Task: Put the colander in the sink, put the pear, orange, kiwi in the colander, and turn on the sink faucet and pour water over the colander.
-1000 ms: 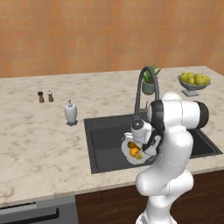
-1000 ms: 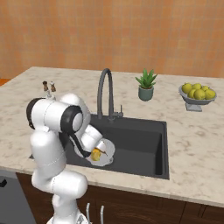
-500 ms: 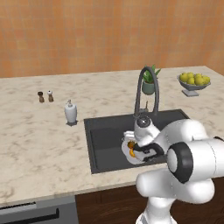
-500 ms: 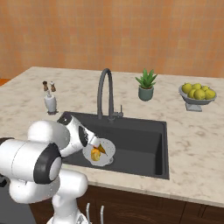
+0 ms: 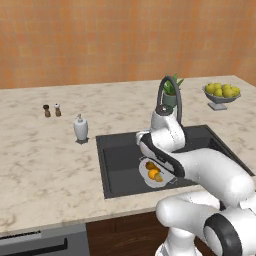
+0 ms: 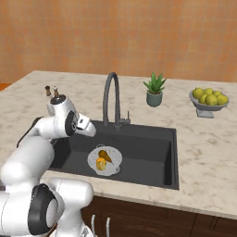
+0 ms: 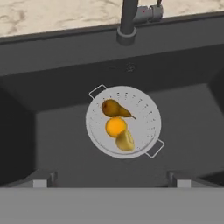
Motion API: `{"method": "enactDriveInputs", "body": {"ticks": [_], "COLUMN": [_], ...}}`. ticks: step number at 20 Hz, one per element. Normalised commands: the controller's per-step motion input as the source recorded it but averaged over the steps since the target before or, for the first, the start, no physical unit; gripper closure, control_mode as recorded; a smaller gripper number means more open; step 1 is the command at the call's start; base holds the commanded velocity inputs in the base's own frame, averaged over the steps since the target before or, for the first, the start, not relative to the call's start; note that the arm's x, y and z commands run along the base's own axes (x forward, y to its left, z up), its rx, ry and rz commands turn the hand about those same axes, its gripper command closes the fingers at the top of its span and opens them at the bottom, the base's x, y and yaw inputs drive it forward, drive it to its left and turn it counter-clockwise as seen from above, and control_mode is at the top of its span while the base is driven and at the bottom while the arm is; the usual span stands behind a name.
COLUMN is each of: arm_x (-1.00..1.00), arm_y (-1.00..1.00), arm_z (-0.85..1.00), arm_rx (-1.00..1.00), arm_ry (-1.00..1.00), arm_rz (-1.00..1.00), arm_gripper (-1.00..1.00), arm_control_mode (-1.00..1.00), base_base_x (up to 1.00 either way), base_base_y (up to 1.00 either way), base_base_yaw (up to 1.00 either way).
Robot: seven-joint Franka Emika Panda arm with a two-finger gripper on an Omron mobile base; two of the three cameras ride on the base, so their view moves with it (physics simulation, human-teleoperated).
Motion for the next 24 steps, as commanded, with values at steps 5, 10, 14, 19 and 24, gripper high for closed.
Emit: {"method": "enactDriveInputs", "body": {"ticks": [5,10,14,19,24], "arm_x": [-0.66,-0.64,-0.21,0.00,0.00], "arm_y": [0.30,-0.27,-0.79,-0.84,-0.59], "arm_z": [1.00,0.79,0.04,0.00,0.00], "arm_rx": [0.01,0.25,0.30,0.30,0.27], "arm_ry": [-0.04,-0.13,-0.05,-0.06,-0.08], "arm_rz": [0.01,-0.12,-0.14,-0.13,-0.19], "arm_gripper": [-1.00,-1.00,-1.00,-1.00,-1.00], "arm_control_mode": [-1.00,-1.00,-1.00,-1.00,-1.00], "base_base_x": [0.00,0.00,0.00,0.00,0.00], "base_base_y": [0.00,0.00,0.00,0.00,0.00], "base_base_yaw": [0.00,0.00,0.00,0.00,0.00]}}
